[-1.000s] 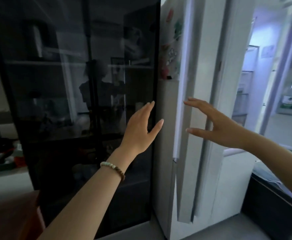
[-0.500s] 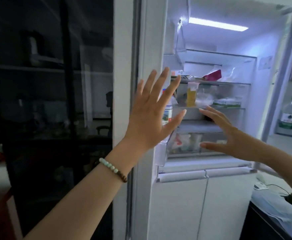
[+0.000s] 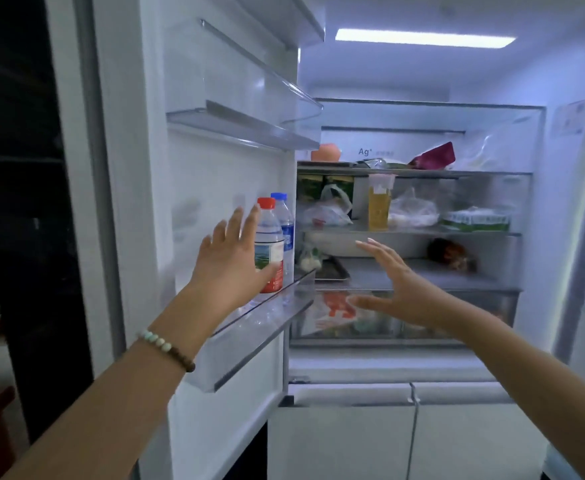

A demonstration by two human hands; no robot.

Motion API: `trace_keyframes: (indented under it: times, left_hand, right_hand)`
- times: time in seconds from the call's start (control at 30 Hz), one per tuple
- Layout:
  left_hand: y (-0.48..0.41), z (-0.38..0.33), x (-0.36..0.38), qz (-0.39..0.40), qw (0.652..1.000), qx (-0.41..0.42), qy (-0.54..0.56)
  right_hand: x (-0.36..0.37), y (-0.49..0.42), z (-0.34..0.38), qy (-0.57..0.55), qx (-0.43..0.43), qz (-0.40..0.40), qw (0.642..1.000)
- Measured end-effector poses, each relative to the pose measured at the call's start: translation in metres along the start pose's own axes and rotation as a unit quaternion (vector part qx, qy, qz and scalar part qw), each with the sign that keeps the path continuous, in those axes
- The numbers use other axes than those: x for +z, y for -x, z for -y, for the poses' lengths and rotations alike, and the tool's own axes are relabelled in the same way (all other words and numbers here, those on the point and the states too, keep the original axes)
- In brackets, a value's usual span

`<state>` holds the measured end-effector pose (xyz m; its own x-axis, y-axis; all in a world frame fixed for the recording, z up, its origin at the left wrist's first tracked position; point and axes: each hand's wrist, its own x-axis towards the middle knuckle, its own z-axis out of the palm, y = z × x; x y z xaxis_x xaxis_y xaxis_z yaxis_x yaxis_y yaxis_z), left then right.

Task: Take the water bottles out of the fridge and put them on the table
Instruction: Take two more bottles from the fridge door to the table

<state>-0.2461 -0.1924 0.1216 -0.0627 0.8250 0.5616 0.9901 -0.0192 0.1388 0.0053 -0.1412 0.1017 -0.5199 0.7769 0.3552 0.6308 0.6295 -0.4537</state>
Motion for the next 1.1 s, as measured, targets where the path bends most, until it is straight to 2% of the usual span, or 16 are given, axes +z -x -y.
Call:
trace_keyframes:
  times: [0.27,0.37,0.43,0.53,0.7,0.83,0.9,1.0,1.1]
  left_hand:
    - [-0.043,-0.002,0.025,0.056,0.996,-0.053,0.055]
    - [-0.055,-0.004,0.025,0.045,0.995,-0.068,0.064]
    - [-0.061,-0.008,0.025,0.031,0.990,-0.092,0.099]
    - [-0.066,-0.013,0.032,-0.001,0.980,-0.130,0.151]
    - [-0.077,-0.025,0.048,-0.067,0.957,-0.199,0.200]
    - [-0.096,-0.034,0.060,-0.134,0.933,-0.273,0.193]
    - [-0.101,-0.038,0.067,-0.155,0.923,-0.303,0.179]
    - [-0.105,-0.044,0.075,-0.219,0.896,-0.337,0.187]
    - [-0.108,-0.051,0.086,-0.298,0.857,-0.365,0.207]
  right_hand:
    - [-0.004,-0.084,-0.047,-0.034,-0.085,0.047,0.995]
    - [-0.010,-0.111,-0.060,-0.063,-0.114,0.056,0.990]
    - [-0.010,-0.136,-0.060,-0.124,-0.123,0.058,0.983]
    - [0.002,-0.176,-0.052,-0.224,-0.157,0.041,0.961]
    - [0.037,-0.229,-0.050,-0.283,-0.234,-0.020,0.930]
    - [0.051,-0.254,-0.045,-0.449,-0.216,0.069,0.864]
    - [0.057,-0.264,-0.043,-0.492,-0.214,0.107,0.837]
    - [0.062,-0.272,-0.039,-0.512,-0.229,0.103,0.821]
    - [0.064,-0.270,-0.035,-0.554,-0.236,0.114,0.790]
